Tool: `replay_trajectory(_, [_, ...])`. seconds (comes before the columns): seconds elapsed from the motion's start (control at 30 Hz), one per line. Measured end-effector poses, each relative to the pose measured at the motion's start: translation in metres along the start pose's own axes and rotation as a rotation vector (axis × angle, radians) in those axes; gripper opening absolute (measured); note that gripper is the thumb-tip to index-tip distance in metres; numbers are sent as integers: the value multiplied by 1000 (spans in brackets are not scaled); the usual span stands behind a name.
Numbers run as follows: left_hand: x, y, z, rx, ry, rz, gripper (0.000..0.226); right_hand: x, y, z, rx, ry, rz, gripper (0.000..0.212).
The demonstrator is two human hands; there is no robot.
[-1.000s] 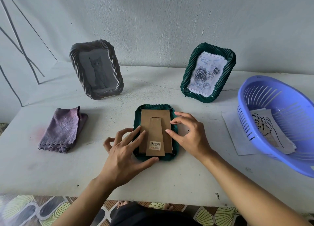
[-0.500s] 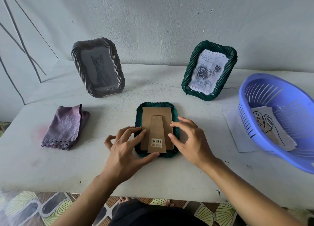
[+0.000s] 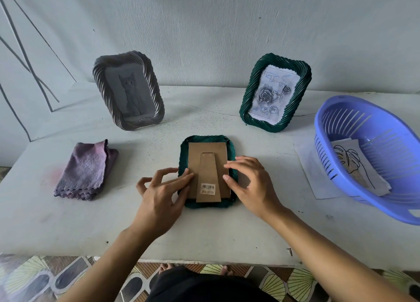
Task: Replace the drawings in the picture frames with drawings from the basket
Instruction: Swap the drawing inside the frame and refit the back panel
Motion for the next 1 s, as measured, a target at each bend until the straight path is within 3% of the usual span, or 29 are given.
replay_trajectory(0.2, [-9,-14,17,93,-71,-41,23,-1,4,12,21,-60,-90,21])
replay_trajectory(0.3, [-14,-17,30,126,-93,-58,17,-11,1,18,59,-151,-192,29])
replay_trajectory(0.53, [-27,-12,50,88,-166,-74,13,-6,5,36,62,-129,-155,23])
replay_trajectory(0.77, [-41,2,66,-116,-181,-84,51,-4,8,45,-24,-37,-113,18])
replay_trajectory(0.87, [-39,4,71,-129,-180,-62,53,-2,8,47,-52,-17,-126,29])
replay_trajectory(1.0, [-35,2,75,-6,-155,-52,40,-1,8,50,-71,-24,-130,38])
Point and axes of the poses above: each hand's wrist, its own z-axis towards the middle knuckle, its own y-axis out of the palm, x = y × z, the point moved 8 cm from there along z, towards the middle knuckle, and after that the axes turned 10 degrees about y, right-handed, at the moved point
